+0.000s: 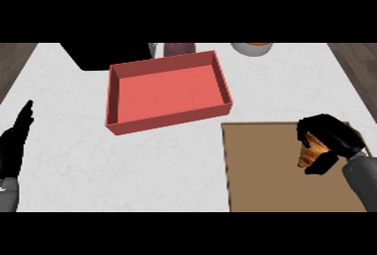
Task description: Pick the croissant from the tray and place it in the cardboard box
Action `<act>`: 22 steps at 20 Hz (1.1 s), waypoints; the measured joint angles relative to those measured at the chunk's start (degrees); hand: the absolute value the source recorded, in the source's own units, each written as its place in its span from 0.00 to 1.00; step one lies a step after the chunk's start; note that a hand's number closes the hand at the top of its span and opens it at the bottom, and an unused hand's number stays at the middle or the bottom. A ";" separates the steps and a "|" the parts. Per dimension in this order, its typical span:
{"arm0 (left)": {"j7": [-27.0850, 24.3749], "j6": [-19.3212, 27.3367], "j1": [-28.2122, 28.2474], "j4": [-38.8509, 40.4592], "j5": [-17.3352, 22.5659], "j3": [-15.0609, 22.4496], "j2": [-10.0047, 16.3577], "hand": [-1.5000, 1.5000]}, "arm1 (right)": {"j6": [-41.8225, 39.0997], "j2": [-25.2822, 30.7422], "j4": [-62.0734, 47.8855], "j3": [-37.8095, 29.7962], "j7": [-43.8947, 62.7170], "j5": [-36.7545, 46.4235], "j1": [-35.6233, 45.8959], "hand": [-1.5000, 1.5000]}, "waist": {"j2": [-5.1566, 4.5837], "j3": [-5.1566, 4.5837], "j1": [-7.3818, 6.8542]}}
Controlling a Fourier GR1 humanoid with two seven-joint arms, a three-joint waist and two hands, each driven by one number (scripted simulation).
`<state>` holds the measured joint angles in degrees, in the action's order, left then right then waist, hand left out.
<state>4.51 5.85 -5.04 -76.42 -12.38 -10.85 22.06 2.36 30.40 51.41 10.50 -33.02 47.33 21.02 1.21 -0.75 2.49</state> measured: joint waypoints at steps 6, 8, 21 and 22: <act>0.08 0.59 1.60 0.33 0.06 -1.23 0.50 0.50 | 6.56 -4.67 1.83 -6.57 23.73 0.54 -2.45 1.00 | 1.27 -0.48 2.88; 0.08 0.60 1.90 0.37 0.08 -1.41 0.62 0.50 | 9.83 -7.09 4.73 -7.21 30.55 1.95 -1.90 1.00 | 1.46 -0.37 2.91; -0.81 -0.20 1.13 -0.42 -0.28 0.38 -0.56 0.50 | 8.65 -26.67 29.23 7.26 73.65 23.53 9.42 1.00 | 0.04 0.41 -1.23; -0.83 -0.01 0.72 -0.41 -0.51 0.59 -0.78 0.50 | 7.19 -27.47 31.00 8.51 76.83 23.76 10.97 1.00 | -0.14 0.46 -1.52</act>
<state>3.68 5.83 -4.32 -76.83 -12.90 -10.25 21.27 9.54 2.92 82.42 19.01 43.81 71.08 31.98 1.07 -0.29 0.98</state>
